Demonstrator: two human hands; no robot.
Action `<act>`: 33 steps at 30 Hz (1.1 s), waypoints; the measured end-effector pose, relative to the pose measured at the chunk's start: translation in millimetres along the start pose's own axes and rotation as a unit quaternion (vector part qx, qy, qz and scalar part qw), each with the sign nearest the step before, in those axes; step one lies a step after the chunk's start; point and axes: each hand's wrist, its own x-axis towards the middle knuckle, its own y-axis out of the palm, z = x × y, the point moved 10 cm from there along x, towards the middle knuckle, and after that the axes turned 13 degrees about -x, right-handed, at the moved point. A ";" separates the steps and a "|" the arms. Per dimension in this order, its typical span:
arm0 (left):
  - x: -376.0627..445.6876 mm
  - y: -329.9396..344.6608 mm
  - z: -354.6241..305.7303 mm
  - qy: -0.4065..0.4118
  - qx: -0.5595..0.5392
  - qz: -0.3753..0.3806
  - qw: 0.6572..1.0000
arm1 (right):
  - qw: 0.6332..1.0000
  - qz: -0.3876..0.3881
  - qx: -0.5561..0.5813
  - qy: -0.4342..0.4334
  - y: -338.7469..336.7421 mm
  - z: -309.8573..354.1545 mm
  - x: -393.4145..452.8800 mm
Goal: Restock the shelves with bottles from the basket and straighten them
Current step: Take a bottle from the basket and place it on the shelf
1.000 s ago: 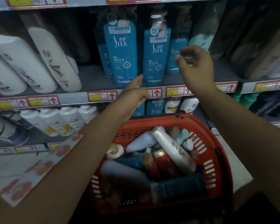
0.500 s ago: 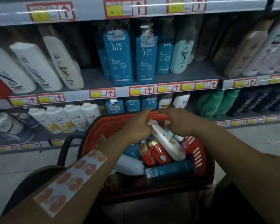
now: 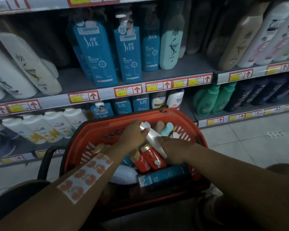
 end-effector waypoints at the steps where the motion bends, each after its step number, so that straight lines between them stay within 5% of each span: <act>1: 2.2 -0.3 2.3 -0.014 -0.041 -0.006 0.999 | 1.000 0.005 -0.004 0.003 2.8 -0.9 2.4; 8: 7.1 0.9 29.7 -0.155 -0.270 -0.051 0.949 | 0.999 0.021 0.018 0.020 11.5 -17.1 22.0; 20: -2.3 -53.4 -72.2 0.054 -0.270 -0.050 0.960 | 0.969 -0.043 0.226 0.086 11.2 -64.4 10.9; 25: -19.8 -89.4 -116.1 0.144 -0.238 -0.069 0.958 | 0.902 -0.063 0.421 0.070 2.2 -59.8 1.7; 33: -24.7 -113.7 -196.4 0.209 -0.197 -0.070 0.955 | 0.747 -0.096 0.658 0.017 -38.8 -41.7 1.2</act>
